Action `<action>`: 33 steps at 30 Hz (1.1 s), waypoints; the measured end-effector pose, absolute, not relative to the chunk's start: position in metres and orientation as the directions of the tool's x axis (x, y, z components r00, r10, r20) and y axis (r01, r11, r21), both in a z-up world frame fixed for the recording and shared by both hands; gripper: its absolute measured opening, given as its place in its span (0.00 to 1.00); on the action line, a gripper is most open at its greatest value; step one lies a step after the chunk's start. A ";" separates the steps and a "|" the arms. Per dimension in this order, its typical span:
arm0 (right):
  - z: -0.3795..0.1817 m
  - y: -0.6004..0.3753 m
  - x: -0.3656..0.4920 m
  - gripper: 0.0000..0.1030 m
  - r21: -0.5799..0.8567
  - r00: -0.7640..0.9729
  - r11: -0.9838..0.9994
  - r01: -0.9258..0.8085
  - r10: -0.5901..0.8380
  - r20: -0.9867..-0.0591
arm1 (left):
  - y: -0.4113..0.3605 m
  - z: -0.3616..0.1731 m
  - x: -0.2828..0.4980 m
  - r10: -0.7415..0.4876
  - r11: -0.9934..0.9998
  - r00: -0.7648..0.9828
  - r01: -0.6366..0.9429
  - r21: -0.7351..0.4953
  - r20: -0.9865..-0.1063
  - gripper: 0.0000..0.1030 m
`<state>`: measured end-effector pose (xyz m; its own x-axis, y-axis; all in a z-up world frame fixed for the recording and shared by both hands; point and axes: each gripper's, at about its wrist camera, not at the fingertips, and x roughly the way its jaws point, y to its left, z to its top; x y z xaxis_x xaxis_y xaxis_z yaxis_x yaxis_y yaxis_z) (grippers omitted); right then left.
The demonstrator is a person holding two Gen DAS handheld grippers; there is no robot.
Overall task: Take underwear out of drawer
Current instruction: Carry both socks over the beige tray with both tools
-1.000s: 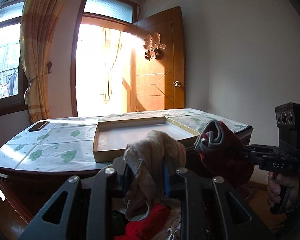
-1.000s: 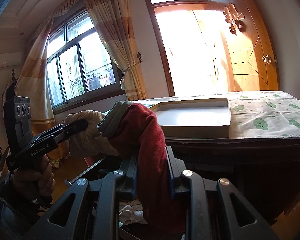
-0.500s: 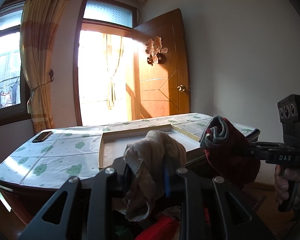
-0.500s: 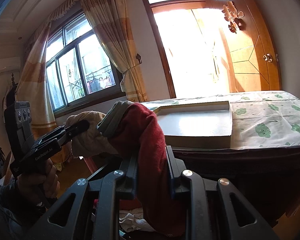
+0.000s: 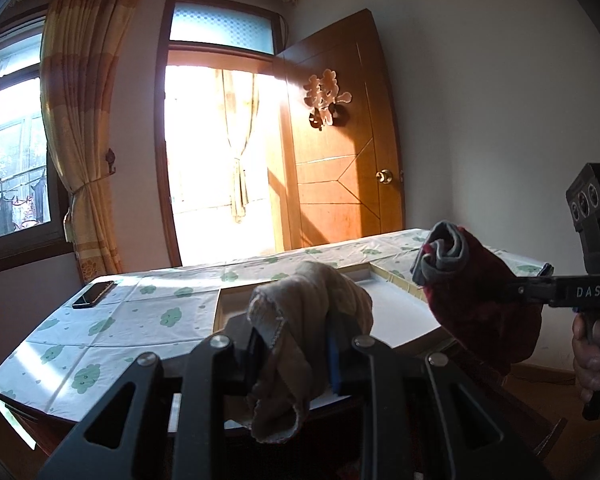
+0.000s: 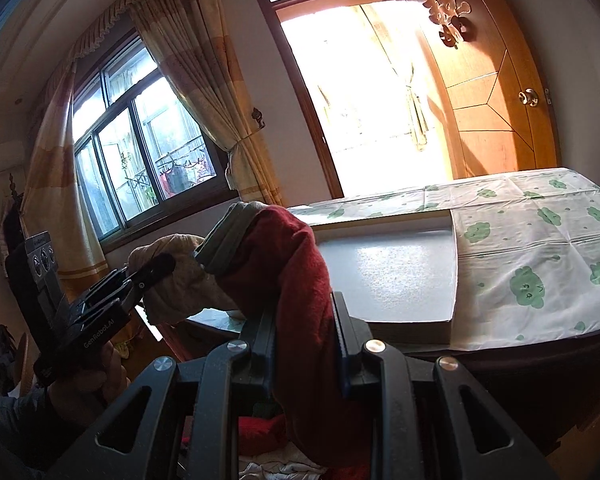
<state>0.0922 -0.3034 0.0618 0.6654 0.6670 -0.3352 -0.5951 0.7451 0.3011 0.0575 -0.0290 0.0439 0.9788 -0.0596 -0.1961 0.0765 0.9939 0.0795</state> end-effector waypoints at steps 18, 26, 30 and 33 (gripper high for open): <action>0.082 -0.292 0.209 0.25 0.390 0.644 0.776 -0.496 0.630 -0.434 | -0.041 0.063 0.170 0.034 0.987 0.972 0.004 0.161 -0.234 0.23; 0.078 -0.282 0.266 0.25 0.415 0.618 0.796 -0.440 0.604 -0.504 | -0.053 0.060 0.224 0.046 0.982 0.954 0.011 0.190 -0.296 0.23; 0.074 -0.279 0.290 0.25 0.415 0.607 0.810 -0.414 0.585 -0.537 | -0.059 0.059 0.246 0.052 0.980 0.944 0.013 0.197 -0.325 0.23; 0.070 -0.278 0.306 0.25 0.430 0.598 0.815 -0.388 0.577 -0.556 | -0.065 0.059 0.261 0.061 0.977 0.939 0.014 0.214 -0.338 0.23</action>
